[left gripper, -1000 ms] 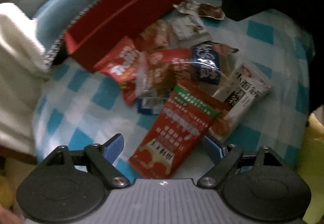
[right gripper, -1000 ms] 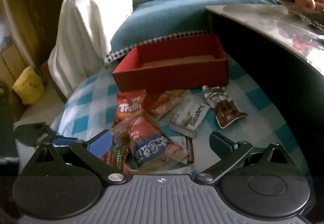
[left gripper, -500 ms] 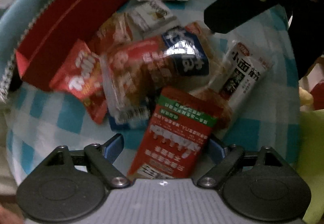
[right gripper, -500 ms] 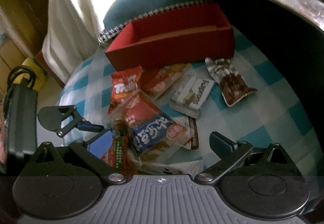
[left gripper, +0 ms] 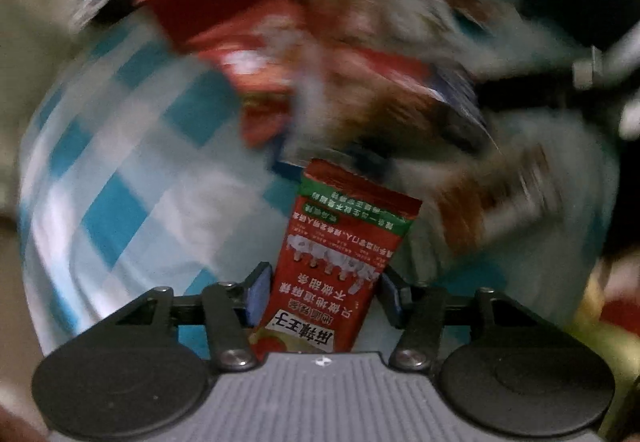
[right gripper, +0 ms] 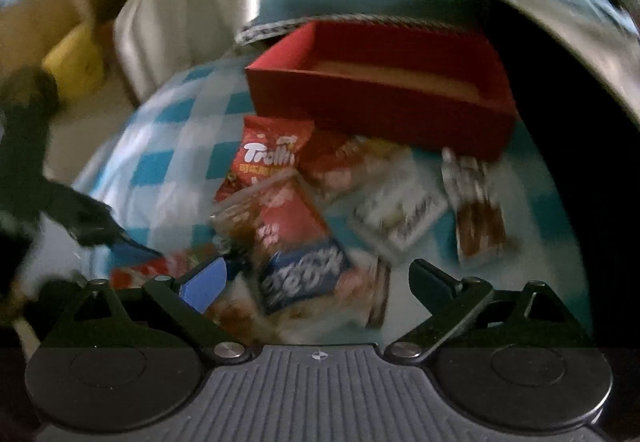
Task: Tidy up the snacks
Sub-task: 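Grasp the red strip packet with the left tool while the right tool grasps the blue-labelled bread bag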
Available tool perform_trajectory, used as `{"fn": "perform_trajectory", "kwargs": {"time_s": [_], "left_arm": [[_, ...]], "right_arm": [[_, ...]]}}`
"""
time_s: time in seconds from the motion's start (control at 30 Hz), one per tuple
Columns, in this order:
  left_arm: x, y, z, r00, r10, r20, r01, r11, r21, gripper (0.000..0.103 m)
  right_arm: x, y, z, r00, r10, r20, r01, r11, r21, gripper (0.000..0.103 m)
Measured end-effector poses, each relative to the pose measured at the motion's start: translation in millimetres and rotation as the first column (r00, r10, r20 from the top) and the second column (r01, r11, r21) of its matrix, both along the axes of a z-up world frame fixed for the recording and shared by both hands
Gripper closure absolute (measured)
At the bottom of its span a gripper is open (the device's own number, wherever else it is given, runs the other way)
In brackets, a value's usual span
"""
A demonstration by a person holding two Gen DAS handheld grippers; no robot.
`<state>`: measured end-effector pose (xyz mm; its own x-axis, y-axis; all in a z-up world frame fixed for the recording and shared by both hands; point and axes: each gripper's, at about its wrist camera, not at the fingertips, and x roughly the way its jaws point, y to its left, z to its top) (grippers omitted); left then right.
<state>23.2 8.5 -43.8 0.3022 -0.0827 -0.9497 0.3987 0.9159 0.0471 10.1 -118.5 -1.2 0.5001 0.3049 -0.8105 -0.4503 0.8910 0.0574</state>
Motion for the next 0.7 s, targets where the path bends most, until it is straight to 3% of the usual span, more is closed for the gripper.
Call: {"fn": "perform_trajectory", "kwargs": {"time_s": [0.07,0.17,0.3,0.43,0.57,0.7], "left_arm": [[5,17,8,0.993,0.122,-0.004,-0.122,0.99,-0.065,0.055],[8,32,12,0.975,0.223,-0.017,-0.223,0.967,-0.121,0.055],[11,31,4,0.973,0.228,-0.039,-0.231,0.967,-0.11,0.055],[25,33,-2,0.974,0.22,-0.05,-0.225,0.969,-0.103,0.055],[32,32,-6,0.973,0.224,-0.051,-0.229,0.968,-0.107,0.055],[29,23,-9,0.986,0.165,-0.032,-0.167,0.984,-0.064,0.051]], "right_arm": [[15,5,-4,0.998,0.055,-0.03,-0.056,0.998,-0.002,0.006],[36,16,-15,0.987,0.122,-0.109,-0.119,0.992,0.035,0.013],[43,38,-31,0.966,0.213,-0.148,-0.216,0.976,-0.005,0.014],[53,49,-52,0.956,0.204,-0.21,-0.221,0.973,-0.062,0.014],[59,46,-59,0.949,0.209,-0.235,-0.22,0.975,-0.021,0.0],[60,42,-58,0.952,0.196,-0.234,-0.199,0.98,0.012,0.0]]}}
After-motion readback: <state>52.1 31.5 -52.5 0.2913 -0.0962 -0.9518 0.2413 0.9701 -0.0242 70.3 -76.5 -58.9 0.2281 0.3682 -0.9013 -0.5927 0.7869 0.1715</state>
